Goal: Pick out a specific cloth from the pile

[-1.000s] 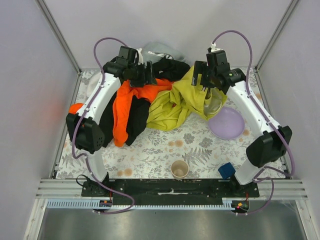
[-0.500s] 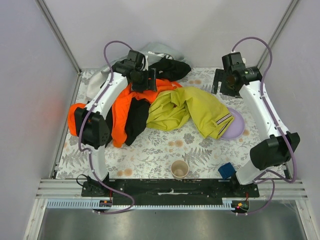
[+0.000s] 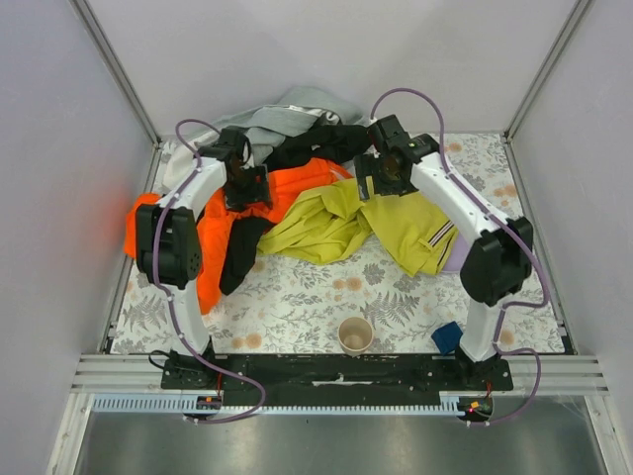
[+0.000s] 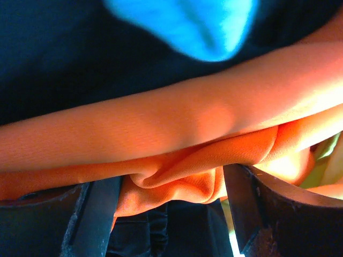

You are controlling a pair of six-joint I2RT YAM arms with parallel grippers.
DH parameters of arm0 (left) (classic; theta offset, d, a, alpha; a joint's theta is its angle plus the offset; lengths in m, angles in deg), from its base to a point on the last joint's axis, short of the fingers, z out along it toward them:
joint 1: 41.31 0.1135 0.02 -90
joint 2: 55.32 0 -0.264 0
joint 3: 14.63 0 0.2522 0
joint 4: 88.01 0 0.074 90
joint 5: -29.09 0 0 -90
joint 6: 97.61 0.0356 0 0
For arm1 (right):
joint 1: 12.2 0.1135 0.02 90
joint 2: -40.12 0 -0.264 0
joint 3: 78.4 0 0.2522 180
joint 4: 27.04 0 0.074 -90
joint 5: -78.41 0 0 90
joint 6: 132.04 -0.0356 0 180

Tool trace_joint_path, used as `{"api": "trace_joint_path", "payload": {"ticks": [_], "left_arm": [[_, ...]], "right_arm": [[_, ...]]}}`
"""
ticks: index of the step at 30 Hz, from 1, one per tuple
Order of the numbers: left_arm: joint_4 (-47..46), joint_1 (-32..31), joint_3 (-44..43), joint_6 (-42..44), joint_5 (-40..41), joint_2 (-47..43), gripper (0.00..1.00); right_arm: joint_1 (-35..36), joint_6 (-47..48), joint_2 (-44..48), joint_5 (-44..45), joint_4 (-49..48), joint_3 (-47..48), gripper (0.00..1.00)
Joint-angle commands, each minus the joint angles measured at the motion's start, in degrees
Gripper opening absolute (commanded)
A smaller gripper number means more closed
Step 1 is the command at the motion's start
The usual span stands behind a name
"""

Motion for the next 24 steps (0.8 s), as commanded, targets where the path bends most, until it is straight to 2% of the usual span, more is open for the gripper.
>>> {"api": "trace_joint_path", "payload": {"ticks": [1,4,8,16,24], "left_arm": [[2.93,8.45,3.63,1.04,4.02,-4.17,0.81],[3.10,8.72,3.72,1.93,3.32,-4.61,0.81],[2.75,8.64,4.77,0.78,0.95,-4.96,0.79],[2.22,7.93,5.13,0.17,-1.08,-4.26,0.78],[2.31,6.88,3.81,0.43,-2.05,-3.03,0.78]], "right_arm": [[-0.84,5.94,-6.13,1.34,-5.00,4.49,0.98],[-0.14,7.70,-10.88,-1.21,-5.52,8.36,0.98],[1.35,9.11,-14.75,-7.00,-7.38,8.19,0.98],[5.30,11.66,-15.47,-15.97,-9.04,-0.76,0.98],[8.47,11.84,-20.29,-7.48,-9.75,-4.91,0.98]]}}
